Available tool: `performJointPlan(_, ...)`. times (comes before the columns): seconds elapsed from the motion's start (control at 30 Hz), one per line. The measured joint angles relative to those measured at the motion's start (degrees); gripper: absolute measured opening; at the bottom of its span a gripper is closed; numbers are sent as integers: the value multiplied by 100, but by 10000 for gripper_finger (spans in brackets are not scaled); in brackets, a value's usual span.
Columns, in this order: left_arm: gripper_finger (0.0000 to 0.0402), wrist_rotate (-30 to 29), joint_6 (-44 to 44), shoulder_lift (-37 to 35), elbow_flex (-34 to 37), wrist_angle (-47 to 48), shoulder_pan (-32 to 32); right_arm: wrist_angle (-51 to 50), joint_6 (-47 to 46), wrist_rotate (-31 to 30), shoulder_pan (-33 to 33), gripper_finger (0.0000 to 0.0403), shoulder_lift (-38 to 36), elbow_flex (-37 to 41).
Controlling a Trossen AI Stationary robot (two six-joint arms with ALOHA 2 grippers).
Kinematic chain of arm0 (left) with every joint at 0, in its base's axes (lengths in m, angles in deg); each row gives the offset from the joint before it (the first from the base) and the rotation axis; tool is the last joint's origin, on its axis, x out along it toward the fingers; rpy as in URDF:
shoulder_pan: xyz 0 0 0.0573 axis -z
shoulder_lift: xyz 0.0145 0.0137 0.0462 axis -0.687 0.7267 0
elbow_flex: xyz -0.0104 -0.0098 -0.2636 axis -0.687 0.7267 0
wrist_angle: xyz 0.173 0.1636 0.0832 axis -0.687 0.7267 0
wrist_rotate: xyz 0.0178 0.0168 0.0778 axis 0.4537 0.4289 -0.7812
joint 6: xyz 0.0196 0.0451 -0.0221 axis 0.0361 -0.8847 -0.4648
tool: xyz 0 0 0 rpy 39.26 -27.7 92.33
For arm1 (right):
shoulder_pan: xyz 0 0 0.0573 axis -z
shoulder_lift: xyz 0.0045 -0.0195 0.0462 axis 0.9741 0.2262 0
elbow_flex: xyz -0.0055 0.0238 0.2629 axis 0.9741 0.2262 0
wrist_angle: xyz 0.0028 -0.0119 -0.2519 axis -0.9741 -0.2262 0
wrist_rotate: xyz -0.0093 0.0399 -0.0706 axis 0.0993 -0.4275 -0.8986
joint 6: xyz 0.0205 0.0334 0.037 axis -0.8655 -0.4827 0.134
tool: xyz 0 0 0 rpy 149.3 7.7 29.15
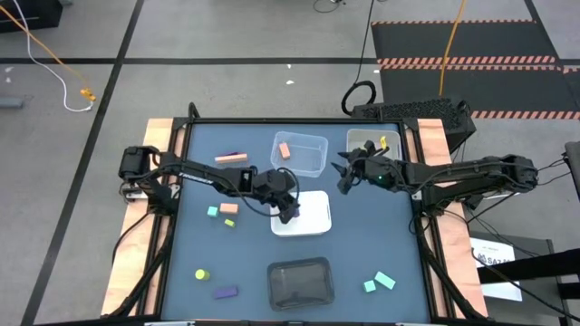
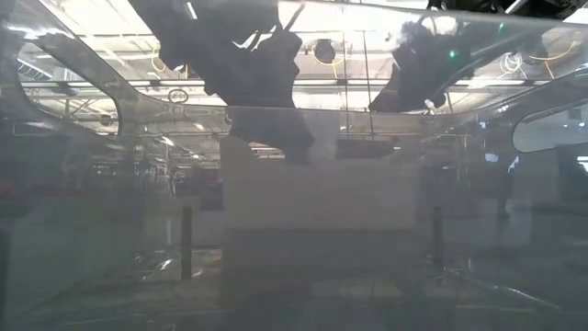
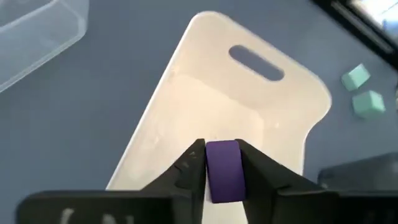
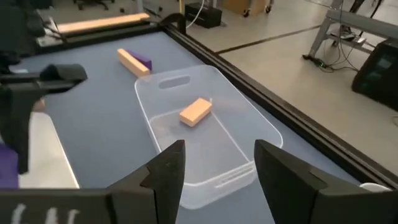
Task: Sort & place blocks by color
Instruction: Put the middle purple rectangle block into the white bin, then put the large orange rectangle block into the transparent bin
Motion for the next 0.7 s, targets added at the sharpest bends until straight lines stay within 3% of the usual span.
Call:
performJointPlan(0.23, 175, -2, -571, 0, 0, -293, 5, 212, 10, 560, -4, 183, 0, 0)
performJointPlan(0.43, 211, 7, -1485, -362, 7, -457, -67, 211, 139, 581, 0, 183, 0, 0)
performJointPlan(0.57, 214, -196, -1944, -1086, 2, 248, -324, 193, 365, 572, 16, 183, 0, 0)
performJointPlan(0.7, 215, -897, -2373, -1795, -4, 1252, -639, 151, 378, 571, 112, 183, 0, 0)
